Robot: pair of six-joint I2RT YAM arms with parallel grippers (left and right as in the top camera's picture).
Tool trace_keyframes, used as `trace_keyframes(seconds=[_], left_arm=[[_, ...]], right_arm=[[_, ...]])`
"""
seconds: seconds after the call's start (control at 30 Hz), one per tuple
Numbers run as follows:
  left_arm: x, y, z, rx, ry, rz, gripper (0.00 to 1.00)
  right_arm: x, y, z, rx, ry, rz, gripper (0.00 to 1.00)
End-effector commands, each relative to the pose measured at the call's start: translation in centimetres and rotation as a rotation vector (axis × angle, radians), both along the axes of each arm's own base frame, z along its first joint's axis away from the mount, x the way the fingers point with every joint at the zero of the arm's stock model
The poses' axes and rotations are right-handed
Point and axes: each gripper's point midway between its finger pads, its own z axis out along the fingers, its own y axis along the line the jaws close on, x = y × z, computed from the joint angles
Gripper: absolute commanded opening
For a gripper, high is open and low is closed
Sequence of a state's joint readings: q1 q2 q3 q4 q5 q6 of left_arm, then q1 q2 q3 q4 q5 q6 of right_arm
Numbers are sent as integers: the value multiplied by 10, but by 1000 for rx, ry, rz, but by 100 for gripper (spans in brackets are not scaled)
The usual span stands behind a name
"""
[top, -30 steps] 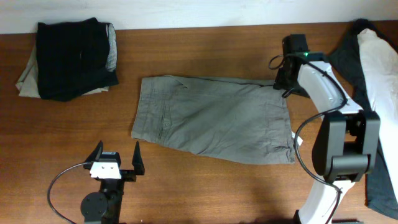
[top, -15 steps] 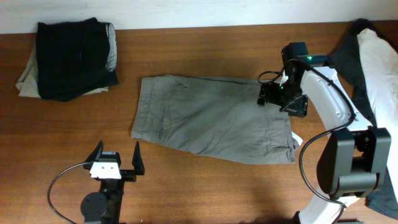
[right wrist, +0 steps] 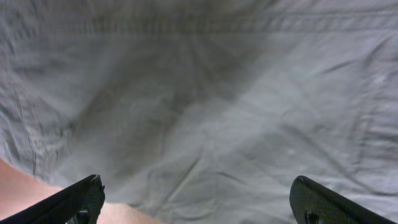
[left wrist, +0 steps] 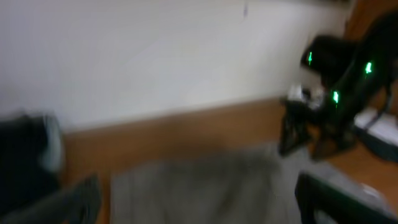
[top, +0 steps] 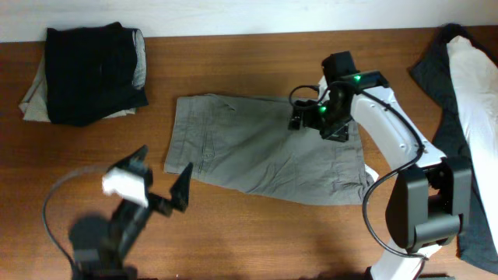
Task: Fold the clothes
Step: 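Grasp the trousers' left and right ends with both grippers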
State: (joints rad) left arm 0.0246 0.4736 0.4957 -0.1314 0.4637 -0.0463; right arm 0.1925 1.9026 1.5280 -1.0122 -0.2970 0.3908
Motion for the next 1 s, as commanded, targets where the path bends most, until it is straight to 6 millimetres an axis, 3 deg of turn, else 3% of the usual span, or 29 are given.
trace_keyframes(seconds=[0.0,0.07,0.1,0.13,0.17,0.2,0.3,0.37,0.47,0.5,0.57,0.6,0.63,0.73,0.77,0.87,0.97], left_arm=[[39,-27,7,23,257,-214,99],[59,-46,3,-44,365,-354,99],[76,-53,-14,-88,440,-419,99],[85,-56,-24,-107,467,-445,99],[100,-53,-51,-114,547,-415,99],[112,-43,-83,-130,684,-297,99],[120,-48,-143,-92,899,-237,99],[123,-52,-159,-62,922,-223,99],[139,-9,-178,127,935,79,96],[143,-1,-177,190,922,146,58],[151,-3,-169,249,887,181,33],[155,-5,-166,262,874,188,10],[160,-6,-165,272,861,196,1],[174,-7,-173,285,843,213,1],[175,-6,-185,296,864,218,1],[172,-5,-221,320,947,214,1],[166,0,-243,333,1010,219,1]], right_arm=[[-4,13,-2,-1,2,25,99],[-4,13,-2,-4,3,26,99],[-5,10,-3,-19,3,21,89],[-6,8,-4,-34,9,19,69],[-9,1,-6,-65,22,10,54],[-10,-5,-7,-89,36,-22,45],[-7,-25,-9,-118,49,-88,5],[-9,-37,-9,-122,69,-116,4],[-10,-48,-10,-144,80,-134,6],[-10,-48,-11,-147,79,-135,7],[-12,-48,-11,-148,86,-133,9],[-13,-49,-11,-156,89,-134,10],[-14,-51,-11,-162,93,-136,10],[-19,-56,-17,-194,107,-140,9],[-22,-56,-20,-195,118,-142,4],[-33,-58,-29,-203,156,-144,4],[-51,-69,-35,-264,231,-206,4]])
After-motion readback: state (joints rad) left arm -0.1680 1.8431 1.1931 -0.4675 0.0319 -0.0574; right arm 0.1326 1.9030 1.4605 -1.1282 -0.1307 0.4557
